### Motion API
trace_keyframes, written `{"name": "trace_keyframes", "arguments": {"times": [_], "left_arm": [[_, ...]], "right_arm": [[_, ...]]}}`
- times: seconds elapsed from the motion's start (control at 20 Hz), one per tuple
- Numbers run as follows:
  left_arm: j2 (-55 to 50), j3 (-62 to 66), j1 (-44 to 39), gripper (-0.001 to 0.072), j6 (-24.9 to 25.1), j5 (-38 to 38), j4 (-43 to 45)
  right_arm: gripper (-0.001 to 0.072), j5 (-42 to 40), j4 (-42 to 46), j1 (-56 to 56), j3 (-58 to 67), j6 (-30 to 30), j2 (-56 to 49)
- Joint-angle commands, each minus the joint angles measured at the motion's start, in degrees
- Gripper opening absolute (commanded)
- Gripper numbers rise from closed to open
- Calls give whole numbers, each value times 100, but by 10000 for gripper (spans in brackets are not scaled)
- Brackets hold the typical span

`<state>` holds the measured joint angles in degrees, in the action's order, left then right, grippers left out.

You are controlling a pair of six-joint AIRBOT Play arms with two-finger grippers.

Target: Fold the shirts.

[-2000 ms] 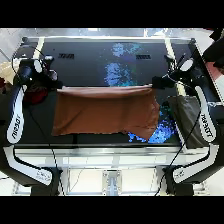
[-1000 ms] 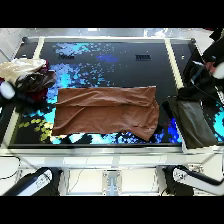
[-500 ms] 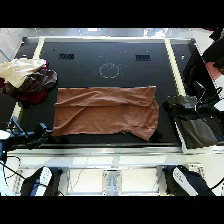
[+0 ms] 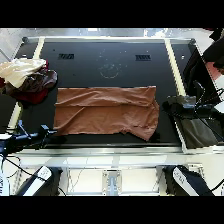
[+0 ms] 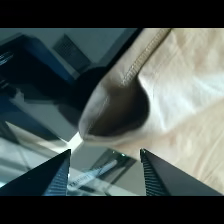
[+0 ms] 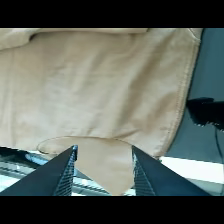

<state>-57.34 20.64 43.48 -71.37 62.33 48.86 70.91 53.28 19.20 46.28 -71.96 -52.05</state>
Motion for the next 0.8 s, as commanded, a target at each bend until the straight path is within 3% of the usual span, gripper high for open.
{"name": "trace_keyframes", "arguments": {"times": [0.0, 0.1, 0.15, 0.3, 0.35, 0.45, 0.65, 0.75], "left_arm": [[-269, -7, 17, 453, 507, -308, -634], [-365, -7, 17, 275, 758, -470, -940], [-413, -7, 15, 228, 876, -474, -1071], [-560, -7, -81, 177, 935, -468, -1141], [-597, -7, -157, 14, 949, -450, -1141], [-597, -7, -289, 14, 1001, -415, -1143], [-590, -7, -308, 13, 1014, -369, -1143], [-586, -4, -308, 13, 1014, -361, -1143]], "right_arm": [[394, -4, -216, 4, -2, 11, 4], [394, -9, -267, 4, -2, 11, 4], [394, -7, -269, 2, -2, 9, 4], [394, -9, -254, 4, -2, 9, 4], [394, -4, -225, 4, -2, 9, 4], [393, 66, 66, 4, 22, 9, 4], [394, 761, 1633, 68, 74, -415, 15], [395, 949, 1637, 236, -374, -516, 13]]}}
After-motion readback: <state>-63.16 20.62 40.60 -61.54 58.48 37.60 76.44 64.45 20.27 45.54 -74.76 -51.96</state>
